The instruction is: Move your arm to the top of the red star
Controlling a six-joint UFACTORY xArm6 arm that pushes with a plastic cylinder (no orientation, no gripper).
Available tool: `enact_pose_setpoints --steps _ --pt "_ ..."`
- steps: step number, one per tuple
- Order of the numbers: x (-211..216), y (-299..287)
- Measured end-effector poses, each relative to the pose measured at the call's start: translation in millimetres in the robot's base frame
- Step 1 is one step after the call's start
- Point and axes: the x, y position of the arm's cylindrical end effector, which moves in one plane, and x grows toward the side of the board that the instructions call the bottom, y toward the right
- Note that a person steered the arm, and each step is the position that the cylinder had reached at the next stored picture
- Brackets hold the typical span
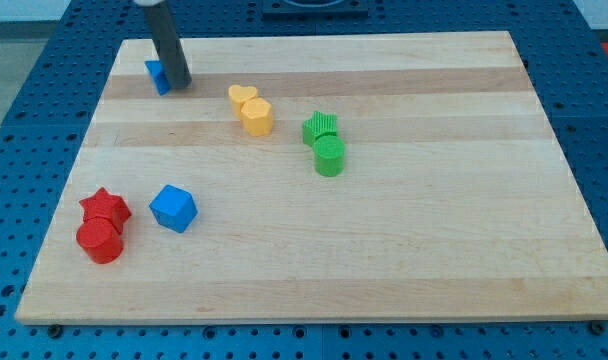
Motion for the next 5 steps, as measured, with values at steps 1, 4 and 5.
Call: enact_pose_setpoints --steps 1,4,5 --pt "-3.6 -1.1" --pt "83.5 31.1" --pt "117.3 31.2"
